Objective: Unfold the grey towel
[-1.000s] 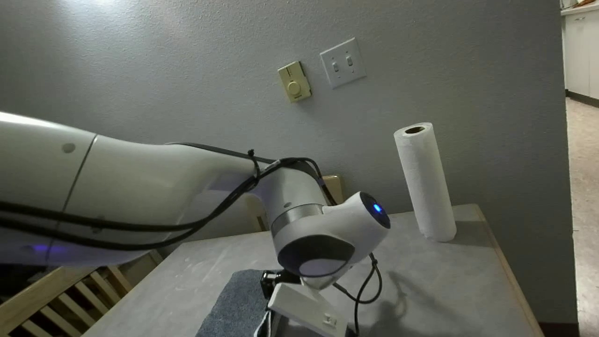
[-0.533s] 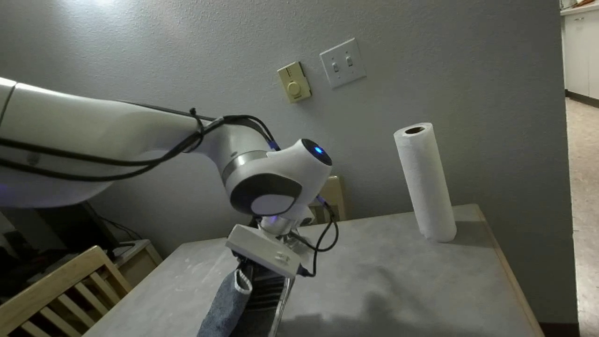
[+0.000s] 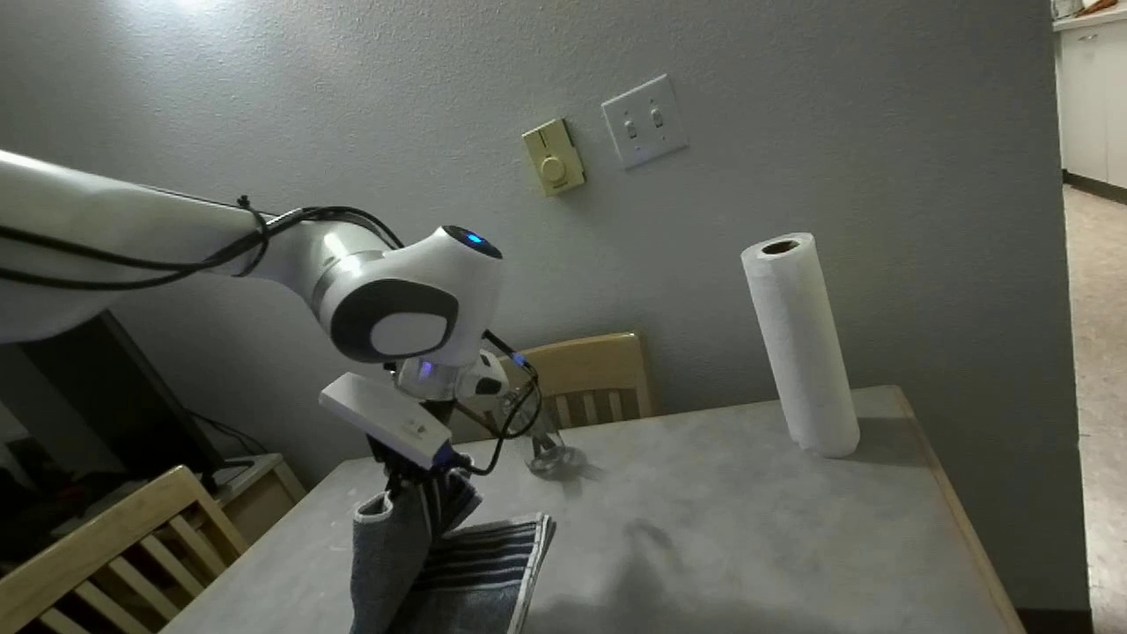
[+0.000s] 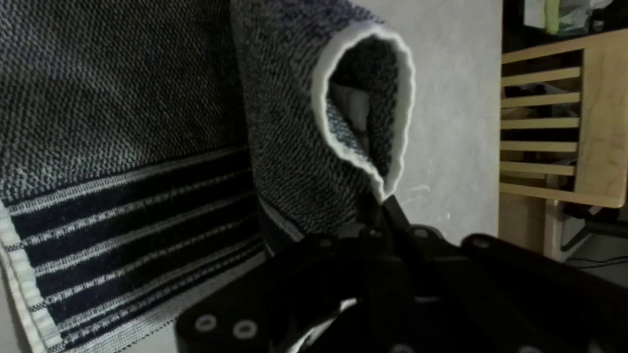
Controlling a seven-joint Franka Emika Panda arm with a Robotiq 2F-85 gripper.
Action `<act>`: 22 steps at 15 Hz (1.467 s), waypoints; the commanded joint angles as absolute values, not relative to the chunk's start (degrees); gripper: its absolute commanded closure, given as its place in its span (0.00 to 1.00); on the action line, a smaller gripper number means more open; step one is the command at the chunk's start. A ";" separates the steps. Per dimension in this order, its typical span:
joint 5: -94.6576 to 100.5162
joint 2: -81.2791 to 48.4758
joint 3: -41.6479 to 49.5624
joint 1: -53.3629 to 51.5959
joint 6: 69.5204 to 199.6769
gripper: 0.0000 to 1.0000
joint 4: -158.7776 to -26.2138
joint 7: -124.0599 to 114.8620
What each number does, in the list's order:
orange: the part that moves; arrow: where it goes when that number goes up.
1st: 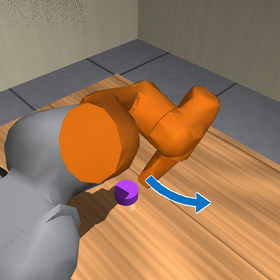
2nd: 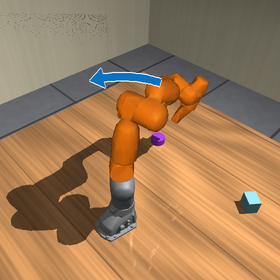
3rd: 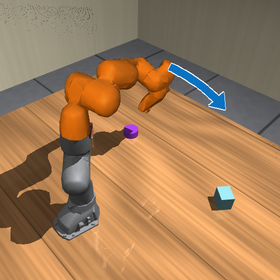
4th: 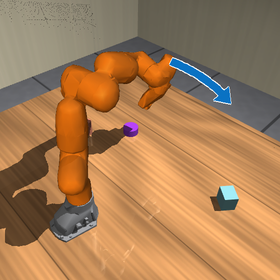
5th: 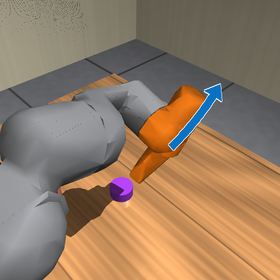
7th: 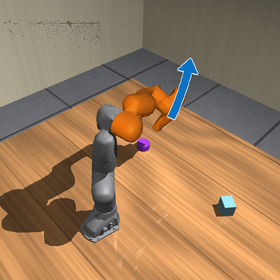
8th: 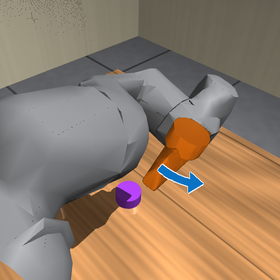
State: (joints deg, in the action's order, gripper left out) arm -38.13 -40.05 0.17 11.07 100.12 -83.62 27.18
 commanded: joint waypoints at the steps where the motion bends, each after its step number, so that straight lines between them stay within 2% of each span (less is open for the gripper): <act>1: -32.38 -34.07 0.85 6.54 107.87 0.99 -90.74 17.26; 8: -20.63 -36.51 -0.02 -2.55 117.07 0.99 -88.47 -6.62; 15: -10.22 -40.52 -0.12 -9.10 114.90 0.99 -82.93 -21.28; 22: -10.17 -48.92 -3.24 -12.06 112.05 0.99 -71.32 -21.11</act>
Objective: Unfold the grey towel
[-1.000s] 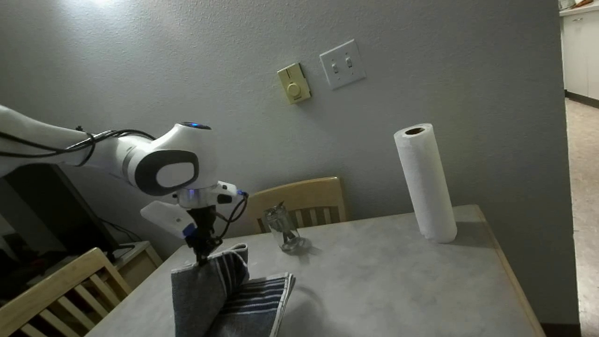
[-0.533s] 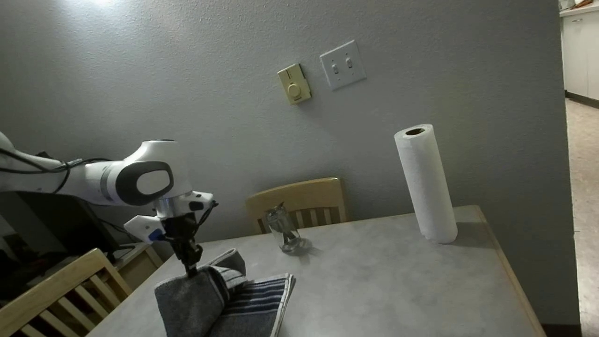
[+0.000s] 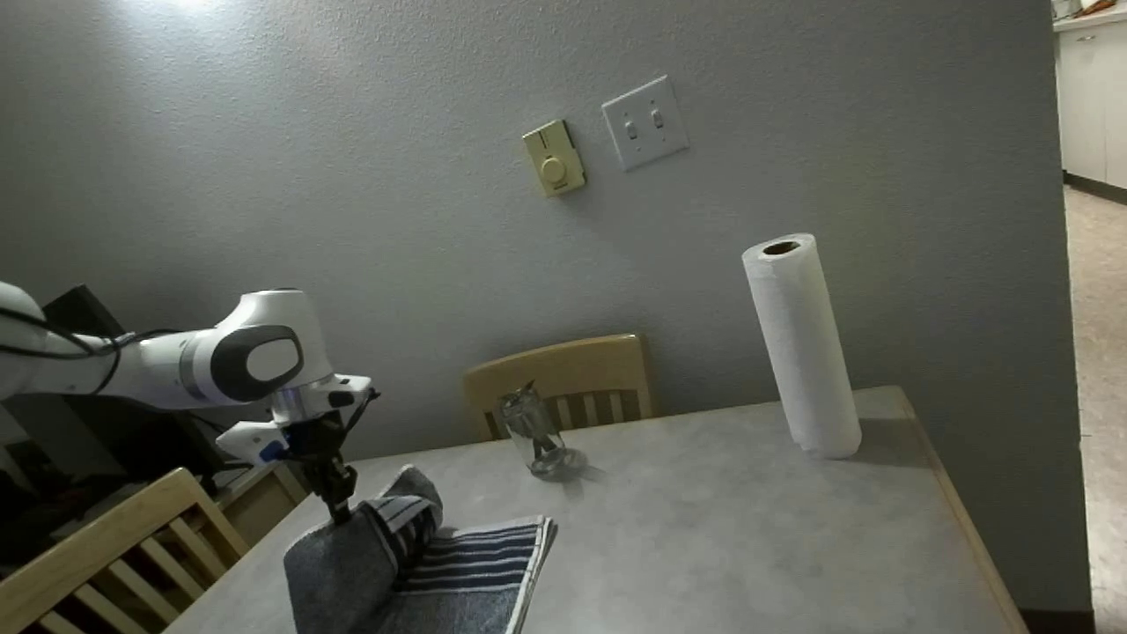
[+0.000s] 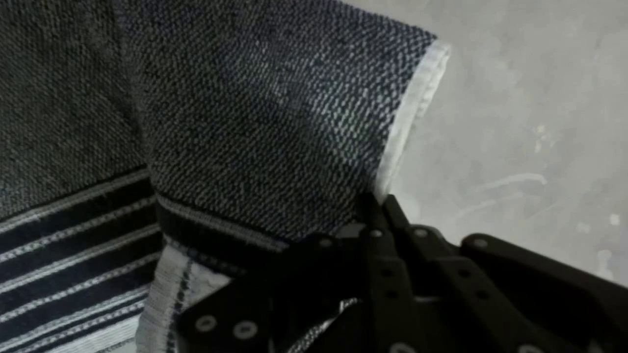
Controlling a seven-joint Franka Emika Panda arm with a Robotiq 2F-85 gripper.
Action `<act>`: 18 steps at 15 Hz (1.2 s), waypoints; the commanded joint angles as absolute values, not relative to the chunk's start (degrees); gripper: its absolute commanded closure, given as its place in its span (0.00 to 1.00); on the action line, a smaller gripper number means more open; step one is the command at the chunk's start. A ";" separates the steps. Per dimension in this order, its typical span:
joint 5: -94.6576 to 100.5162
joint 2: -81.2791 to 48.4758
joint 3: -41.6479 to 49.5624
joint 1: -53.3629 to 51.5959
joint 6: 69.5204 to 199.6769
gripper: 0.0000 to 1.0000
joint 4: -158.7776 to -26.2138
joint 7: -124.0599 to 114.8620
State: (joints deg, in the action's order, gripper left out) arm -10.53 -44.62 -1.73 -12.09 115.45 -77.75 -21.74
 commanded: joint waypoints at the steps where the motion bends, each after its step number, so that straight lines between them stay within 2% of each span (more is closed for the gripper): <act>1: -11.23 -50.06 -4.47 -11.62 110.34 0.99 -69.75 -20.01; 7: -16.42 -54.32 -10.16 -8.39 100.49 0.99 -64.42 -8.06; 14: -18.21 -59.31 -11.74 -5.77 89.45 0.99 -59.32 3.54; 15: -18.20 -59.99 -11.86 -5.63 87.74 0.94 -58.42 4.49; 16: -18.09 -60.77 -11.86 -5.60 86.44 0.72 -57.48 5.28; 18: -18.11 -62.14 -11.99 -5.57 84.02 0.66 -55.51 6.34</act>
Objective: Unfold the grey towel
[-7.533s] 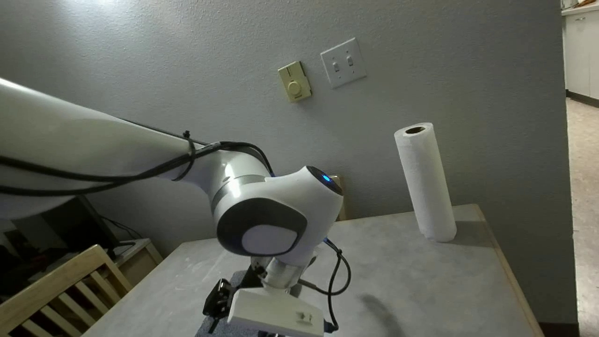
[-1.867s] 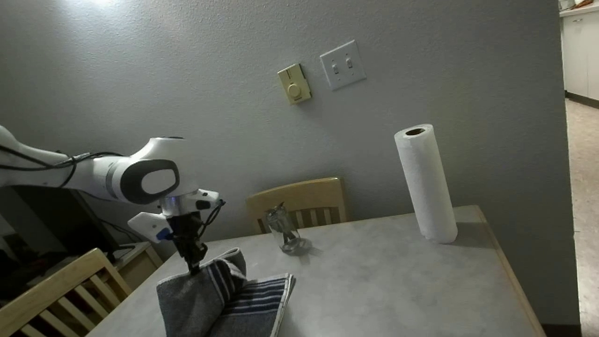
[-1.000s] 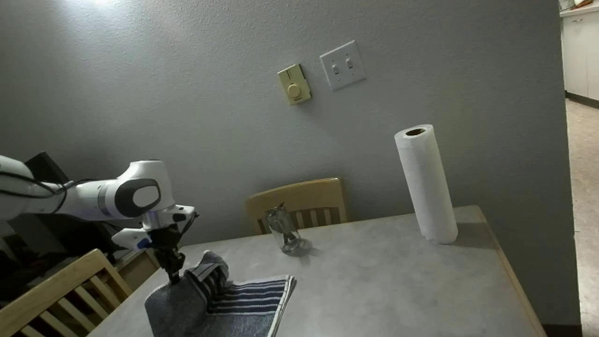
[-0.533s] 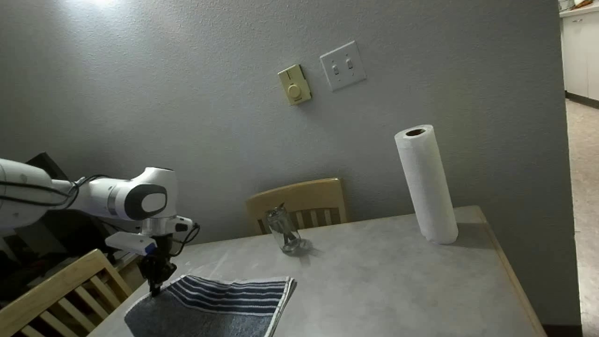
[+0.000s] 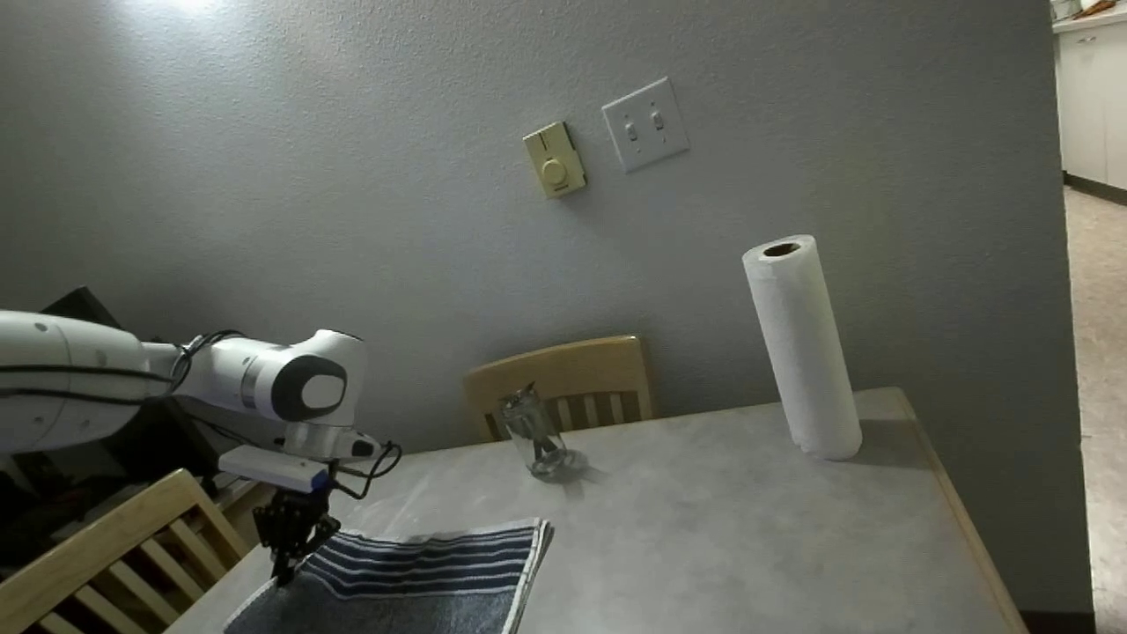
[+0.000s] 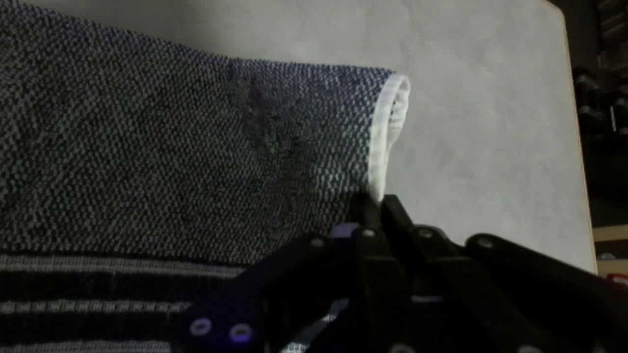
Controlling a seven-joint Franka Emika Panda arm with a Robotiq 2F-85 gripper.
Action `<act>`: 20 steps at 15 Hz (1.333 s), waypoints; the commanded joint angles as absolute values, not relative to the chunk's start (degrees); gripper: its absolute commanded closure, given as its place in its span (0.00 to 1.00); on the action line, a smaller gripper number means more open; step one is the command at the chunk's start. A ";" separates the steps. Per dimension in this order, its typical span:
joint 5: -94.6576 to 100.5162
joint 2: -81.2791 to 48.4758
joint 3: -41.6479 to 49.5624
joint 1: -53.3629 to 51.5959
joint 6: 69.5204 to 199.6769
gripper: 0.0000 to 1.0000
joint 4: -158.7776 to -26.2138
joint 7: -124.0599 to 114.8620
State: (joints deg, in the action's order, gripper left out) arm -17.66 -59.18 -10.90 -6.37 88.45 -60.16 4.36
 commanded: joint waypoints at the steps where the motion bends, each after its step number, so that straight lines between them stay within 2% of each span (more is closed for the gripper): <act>1: -18.21 -62.73 -12.07 -5.56 83.03 0.60 -54.54 6.74; 9: -18.03 -60.54 -11.43 -5.83 83.15 0.02 -51.44 5.98; 20: -15.64 -57.94 -9.84 -6.13 83.43 0.00 -48.54 3.53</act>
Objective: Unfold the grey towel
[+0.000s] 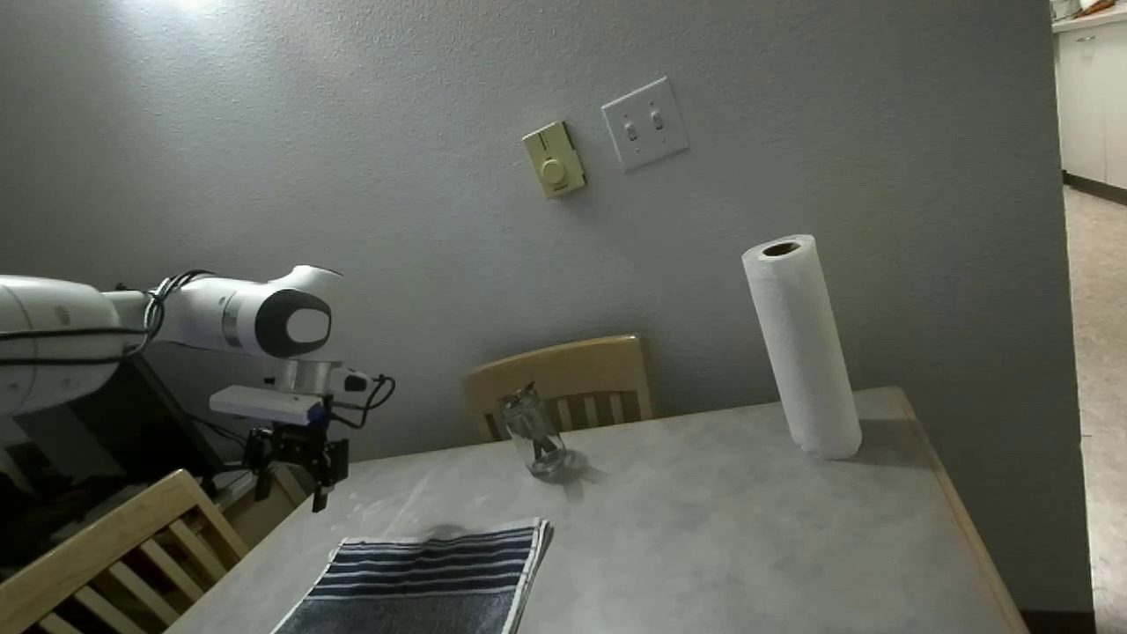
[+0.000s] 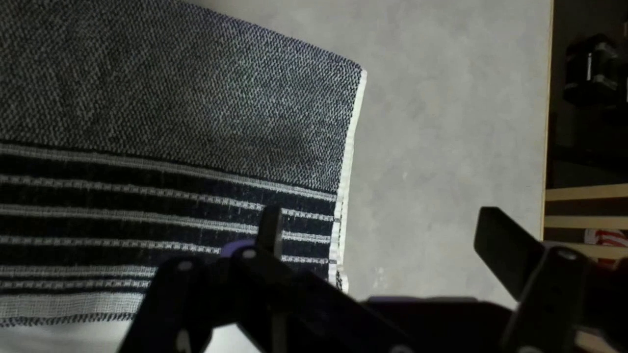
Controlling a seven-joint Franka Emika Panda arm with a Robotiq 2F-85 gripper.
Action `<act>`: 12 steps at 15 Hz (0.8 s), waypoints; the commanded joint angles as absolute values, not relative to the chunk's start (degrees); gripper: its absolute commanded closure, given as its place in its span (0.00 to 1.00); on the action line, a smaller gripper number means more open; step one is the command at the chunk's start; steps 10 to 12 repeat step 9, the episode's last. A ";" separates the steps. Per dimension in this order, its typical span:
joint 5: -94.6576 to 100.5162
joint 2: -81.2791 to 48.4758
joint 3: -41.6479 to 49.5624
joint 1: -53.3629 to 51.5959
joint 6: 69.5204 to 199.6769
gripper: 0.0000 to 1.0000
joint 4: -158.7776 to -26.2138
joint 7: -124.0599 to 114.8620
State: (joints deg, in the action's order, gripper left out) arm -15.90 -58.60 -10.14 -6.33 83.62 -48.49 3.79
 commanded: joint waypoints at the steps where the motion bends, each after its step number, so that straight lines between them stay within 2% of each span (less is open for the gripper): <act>1: -16.38 -58.18 -10.32 -5.68 83.16 0.00 -48.32 4.16; 12: -16.00 -58.60 -10.07 -6.23 83.65 0.00 -48.26 3.79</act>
